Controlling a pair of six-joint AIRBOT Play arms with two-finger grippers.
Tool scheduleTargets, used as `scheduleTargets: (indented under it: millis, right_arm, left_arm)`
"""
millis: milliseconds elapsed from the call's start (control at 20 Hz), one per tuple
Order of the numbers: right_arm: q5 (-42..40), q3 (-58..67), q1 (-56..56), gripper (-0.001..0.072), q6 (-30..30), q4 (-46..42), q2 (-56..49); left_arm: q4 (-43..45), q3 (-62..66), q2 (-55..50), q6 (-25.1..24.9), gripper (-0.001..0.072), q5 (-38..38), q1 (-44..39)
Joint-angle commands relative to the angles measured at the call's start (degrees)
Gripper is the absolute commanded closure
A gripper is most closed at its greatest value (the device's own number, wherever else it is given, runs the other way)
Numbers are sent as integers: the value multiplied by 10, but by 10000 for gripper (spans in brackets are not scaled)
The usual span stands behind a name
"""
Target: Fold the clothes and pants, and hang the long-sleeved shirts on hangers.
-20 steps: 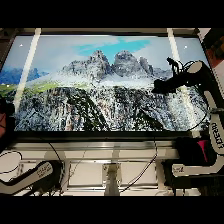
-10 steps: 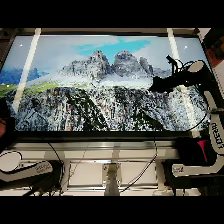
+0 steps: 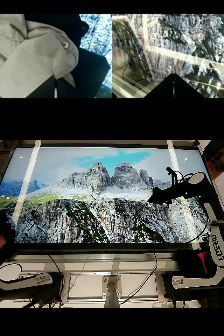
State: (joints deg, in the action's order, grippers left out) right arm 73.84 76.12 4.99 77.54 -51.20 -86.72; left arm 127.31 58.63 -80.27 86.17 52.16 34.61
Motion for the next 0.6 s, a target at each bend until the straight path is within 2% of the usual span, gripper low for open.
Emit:
scheduleTargets:
  millis: [0, 50, 200, 250, 400, 450, 550]
  right_arm:
    - [0, 0, 0, 696, 0, 1, 0]
    - [-1, 0, 0, 697, 0, 1, 0]
    - [2, 0, 0, 697, 0, 1, 0]
    - [2, 0, 0, 698, 0, 1, 0]
    - [-1, 0, 0, 698, 0, 0, 0]
    - [-3, 0, 0, 698, 0, 0, 0]
    - [-19, 0, 0, 697, 0, -2, 0]
  left_arm:
    - [0, 3, 18, 31, 703, 16, -3]
    - [-2, 9, 36, 57, 702, 17, -7]
    - [-7, 40, 114, 68, 703, 34, -16]
    - [-7, 50, 149, 92, 703, 28, -18]
    - [-30, 72, 257, 160, 703, -45, -18]
    - [-51, 73, 289, 186, 703, -79, -18]
    - [-181, 73, 343, 198, 704, -147, -22]
